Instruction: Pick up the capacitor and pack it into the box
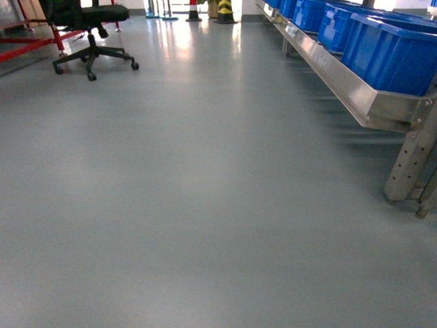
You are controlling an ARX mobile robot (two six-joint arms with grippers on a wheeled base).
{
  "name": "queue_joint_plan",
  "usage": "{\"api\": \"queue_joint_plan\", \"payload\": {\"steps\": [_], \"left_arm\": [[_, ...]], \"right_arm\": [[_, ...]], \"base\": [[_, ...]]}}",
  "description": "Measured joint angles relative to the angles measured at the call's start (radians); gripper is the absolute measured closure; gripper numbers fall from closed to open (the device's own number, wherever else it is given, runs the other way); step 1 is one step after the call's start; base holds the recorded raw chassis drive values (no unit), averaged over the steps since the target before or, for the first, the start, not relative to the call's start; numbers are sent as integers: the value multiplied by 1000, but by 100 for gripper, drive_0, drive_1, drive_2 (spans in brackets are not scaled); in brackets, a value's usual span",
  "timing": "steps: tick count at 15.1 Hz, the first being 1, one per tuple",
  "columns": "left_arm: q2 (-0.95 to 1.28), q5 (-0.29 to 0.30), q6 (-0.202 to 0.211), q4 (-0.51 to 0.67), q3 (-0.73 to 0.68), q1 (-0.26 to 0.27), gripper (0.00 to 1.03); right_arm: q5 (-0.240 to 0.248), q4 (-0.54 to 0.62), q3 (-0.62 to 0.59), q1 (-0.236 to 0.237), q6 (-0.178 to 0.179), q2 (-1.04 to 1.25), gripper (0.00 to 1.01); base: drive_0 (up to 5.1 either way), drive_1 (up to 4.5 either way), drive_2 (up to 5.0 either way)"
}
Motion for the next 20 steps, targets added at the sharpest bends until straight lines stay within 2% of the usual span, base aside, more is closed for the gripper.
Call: {"api": "queue_joint_plan", "payload": {"steps": [20], "left_arm": [[0, 0, 0, 1, 0, 0, 59]], "right_arm": [[0, 7, 0, 0, 0, 0, 3]], "base": [[-500, 245, 245]]}}
